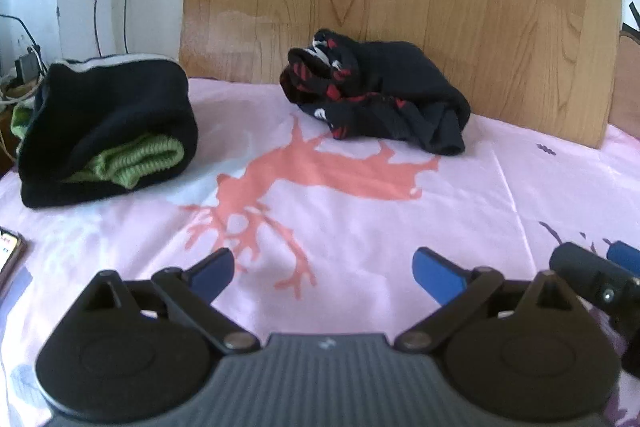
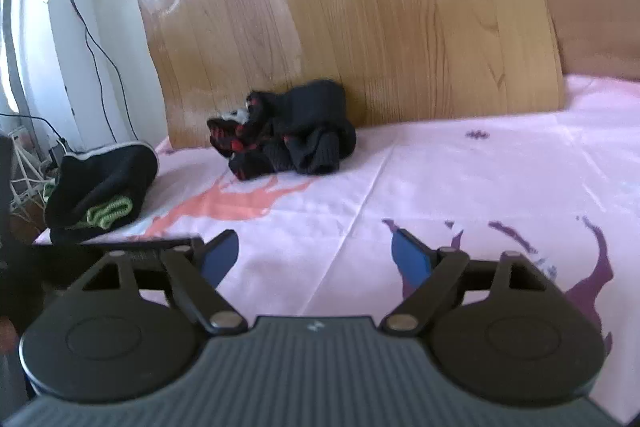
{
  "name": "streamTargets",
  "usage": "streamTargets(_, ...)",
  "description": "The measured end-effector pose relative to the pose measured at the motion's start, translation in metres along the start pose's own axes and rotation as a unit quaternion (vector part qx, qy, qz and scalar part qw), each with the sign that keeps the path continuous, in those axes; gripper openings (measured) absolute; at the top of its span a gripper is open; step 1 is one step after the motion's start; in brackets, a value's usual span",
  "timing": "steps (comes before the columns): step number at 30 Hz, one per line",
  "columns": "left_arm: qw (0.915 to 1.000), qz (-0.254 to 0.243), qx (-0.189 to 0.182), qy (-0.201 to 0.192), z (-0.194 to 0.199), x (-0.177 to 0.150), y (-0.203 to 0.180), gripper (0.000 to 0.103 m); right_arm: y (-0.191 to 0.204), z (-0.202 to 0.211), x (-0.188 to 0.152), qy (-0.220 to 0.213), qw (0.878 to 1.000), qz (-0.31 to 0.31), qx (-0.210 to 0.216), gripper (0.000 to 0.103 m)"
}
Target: Fold small clothes
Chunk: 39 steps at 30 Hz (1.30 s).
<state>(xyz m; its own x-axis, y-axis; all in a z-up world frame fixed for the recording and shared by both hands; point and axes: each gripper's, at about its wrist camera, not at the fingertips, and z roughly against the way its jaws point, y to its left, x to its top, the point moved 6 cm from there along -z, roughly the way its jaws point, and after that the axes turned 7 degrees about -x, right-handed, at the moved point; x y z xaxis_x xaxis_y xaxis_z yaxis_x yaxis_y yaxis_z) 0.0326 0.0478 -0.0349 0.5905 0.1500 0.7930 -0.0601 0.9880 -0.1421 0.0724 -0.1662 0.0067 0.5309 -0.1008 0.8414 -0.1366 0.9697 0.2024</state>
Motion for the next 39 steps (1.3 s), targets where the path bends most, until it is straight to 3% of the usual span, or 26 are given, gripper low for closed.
streamTargets(13,0.9999,0.015,0.002,-0.008,0.002,-0.002,0.004,0.103,0.005,0.000,0.000,-0.012,1.000,0.006,-0.002,0.088)
streamTargets(28,0.9962,-0.002,-0.009,-0.087,0.028,0.001,-0.003,0.103,0.000,0.004,0.000,-0.018,1.000,-0.016,-0.002,0.090)
streamTargets(39,0.9944,0.003,-0.022,-0.104,0.032,0.001,-0.003,0.103,-0.005,0.004,0.002,-0.018,0.999,-0.034,-0.003,0.091)
